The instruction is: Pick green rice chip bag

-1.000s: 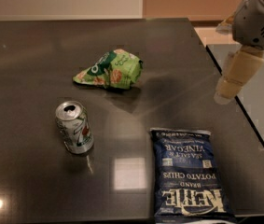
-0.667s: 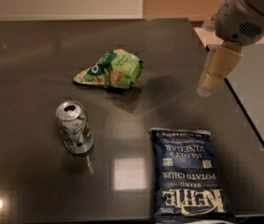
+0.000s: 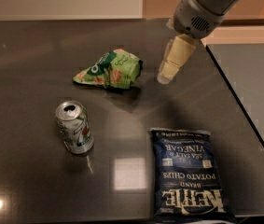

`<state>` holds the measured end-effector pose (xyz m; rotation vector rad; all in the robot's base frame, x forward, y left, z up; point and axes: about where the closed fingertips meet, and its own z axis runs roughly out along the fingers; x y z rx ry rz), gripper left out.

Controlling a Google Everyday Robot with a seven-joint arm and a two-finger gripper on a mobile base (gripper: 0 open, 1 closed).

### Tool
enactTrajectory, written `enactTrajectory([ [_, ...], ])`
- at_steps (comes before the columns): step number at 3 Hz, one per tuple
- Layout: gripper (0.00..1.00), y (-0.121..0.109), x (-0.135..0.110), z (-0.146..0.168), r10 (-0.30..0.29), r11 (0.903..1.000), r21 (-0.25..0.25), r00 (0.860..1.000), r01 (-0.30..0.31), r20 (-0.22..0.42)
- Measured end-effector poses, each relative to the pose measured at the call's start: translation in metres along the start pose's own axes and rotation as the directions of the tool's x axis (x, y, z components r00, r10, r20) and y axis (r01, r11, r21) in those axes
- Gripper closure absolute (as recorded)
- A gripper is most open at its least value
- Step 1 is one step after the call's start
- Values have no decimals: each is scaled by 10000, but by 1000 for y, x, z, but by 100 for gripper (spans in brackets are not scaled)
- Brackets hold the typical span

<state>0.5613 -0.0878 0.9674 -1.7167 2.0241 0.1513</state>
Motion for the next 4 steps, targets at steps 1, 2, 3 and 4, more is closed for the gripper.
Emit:
enactTrajectory([
  [1, 0, -9, -25, 29, -25, 9989, -477, 9990, 46, 437],
  [2, 0, -18, -42, 60, 66, 9962, -867, 9975, -4, 706],
  [3, 0, -34, -53, 88, 375, 9943, -1026, 9965, -297, 747],
  [4, 0, -40, -63, 109, 636, 9905, -1257, 9959, -551, 640],
])
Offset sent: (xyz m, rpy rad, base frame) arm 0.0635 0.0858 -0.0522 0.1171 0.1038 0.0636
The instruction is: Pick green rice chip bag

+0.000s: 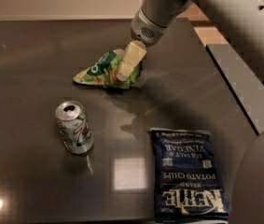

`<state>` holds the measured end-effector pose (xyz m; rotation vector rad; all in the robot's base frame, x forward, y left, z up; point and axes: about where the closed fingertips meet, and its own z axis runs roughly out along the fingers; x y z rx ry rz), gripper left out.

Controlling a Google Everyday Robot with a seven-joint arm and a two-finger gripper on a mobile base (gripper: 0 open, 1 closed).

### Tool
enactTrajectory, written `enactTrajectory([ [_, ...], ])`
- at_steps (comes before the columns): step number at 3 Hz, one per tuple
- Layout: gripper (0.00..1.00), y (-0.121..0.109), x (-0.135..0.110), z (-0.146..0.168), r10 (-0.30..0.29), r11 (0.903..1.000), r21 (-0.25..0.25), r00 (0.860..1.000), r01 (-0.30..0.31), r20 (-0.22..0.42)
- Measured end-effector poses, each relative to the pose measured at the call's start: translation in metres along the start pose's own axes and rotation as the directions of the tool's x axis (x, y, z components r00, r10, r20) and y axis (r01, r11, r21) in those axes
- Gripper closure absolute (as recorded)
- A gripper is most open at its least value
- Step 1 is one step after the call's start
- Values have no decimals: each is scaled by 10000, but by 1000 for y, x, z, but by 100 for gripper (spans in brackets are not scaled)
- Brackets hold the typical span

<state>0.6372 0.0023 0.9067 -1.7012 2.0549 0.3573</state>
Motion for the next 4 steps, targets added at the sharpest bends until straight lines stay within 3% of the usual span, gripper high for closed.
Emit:
enactTrajectory([
  [2, 0, 0, -5, 33, 347, 9988, -343, 9988, -358, -336],
  [4, 41, 9, -2, 46, 253, 9985, -465, 9967, -290, -774],
])
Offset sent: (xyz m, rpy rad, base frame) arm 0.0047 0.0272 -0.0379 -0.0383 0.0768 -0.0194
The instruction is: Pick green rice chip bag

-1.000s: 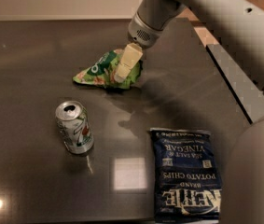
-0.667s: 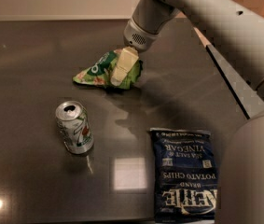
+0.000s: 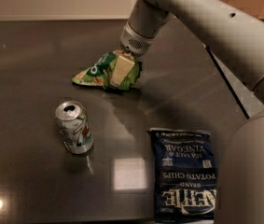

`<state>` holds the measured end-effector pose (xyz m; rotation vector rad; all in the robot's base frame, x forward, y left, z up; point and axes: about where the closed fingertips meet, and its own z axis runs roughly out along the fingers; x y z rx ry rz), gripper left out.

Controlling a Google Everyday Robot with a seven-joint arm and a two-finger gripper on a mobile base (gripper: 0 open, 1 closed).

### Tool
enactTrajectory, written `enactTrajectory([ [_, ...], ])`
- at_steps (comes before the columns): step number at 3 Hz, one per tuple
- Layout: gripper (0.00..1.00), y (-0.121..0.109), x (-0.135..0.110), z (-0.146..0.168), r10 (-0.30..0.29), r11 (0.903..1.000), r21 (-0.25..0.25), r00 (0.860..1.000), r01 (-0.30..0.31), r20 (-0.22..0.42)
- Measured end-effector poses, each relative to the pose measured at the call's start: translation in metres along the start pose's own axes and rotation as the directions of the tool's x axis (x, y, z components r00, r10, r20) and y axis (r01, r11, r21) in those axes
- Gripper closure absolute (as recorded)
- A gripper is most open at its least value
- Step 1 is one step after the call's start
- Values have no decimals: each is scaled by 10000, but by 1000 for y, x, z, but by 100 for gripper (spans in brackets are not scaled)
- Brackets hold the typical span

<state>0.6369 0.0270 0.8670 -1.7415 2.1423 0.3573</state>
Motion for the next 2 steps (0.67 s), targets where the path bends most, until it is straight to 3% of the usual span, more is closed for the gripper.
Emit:
enactTrajectory([
  [2, 88, 10, -3, -42, -336, 9994, 96, 9987, 332, 380],
])
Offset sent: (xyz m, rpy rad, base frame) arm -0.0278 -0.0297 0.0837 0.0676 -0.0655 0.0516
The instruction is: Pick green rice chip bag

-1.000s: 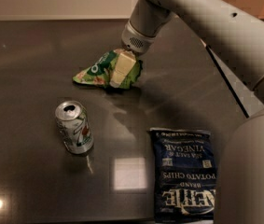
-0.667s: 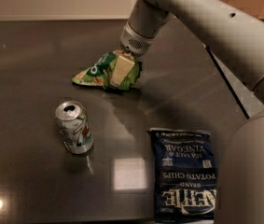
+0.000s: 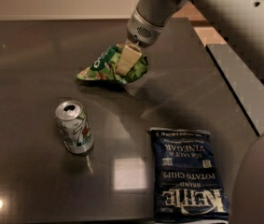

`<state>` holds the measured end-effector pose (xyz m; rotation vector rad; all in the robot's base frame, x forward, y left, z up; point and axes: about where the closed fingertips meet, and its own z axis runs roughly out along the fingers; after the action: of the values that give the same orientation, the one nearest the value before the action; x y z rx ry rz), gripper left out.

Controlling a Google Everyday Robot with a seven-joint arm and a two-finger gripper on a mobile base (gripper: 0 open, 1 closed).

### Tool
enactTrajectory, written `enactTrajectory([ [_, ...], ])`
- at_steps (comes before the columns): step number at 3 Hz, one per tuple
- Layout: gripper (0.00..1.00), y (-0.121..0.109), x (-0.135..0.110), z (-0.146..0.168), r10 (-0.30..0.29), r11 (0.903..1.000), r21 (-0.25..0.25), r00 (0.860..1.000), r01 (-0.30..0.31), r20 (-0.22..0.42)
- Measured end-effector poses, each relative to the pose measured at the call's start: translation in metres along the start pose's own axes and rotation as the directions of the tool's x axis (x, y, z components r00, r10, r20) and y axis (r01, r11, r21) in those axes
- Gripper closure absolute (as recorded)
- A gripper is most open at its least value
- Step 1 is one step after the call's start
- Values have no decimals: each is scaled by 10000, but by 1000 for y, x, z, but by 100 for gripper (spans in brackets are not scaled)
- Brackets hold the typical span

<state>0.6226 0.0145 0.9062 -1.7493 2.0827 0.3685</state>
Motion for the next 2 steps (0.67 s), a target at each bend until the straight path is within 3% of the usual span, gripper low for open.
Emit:
enactTrajectory([
  [1, 100, 8, 2, -42, -244, 9997, 13, 9990, 243, 377],
  [2, 100, 14, 4, -86, -555, 9985, 41, 9962, 554, 673],
])
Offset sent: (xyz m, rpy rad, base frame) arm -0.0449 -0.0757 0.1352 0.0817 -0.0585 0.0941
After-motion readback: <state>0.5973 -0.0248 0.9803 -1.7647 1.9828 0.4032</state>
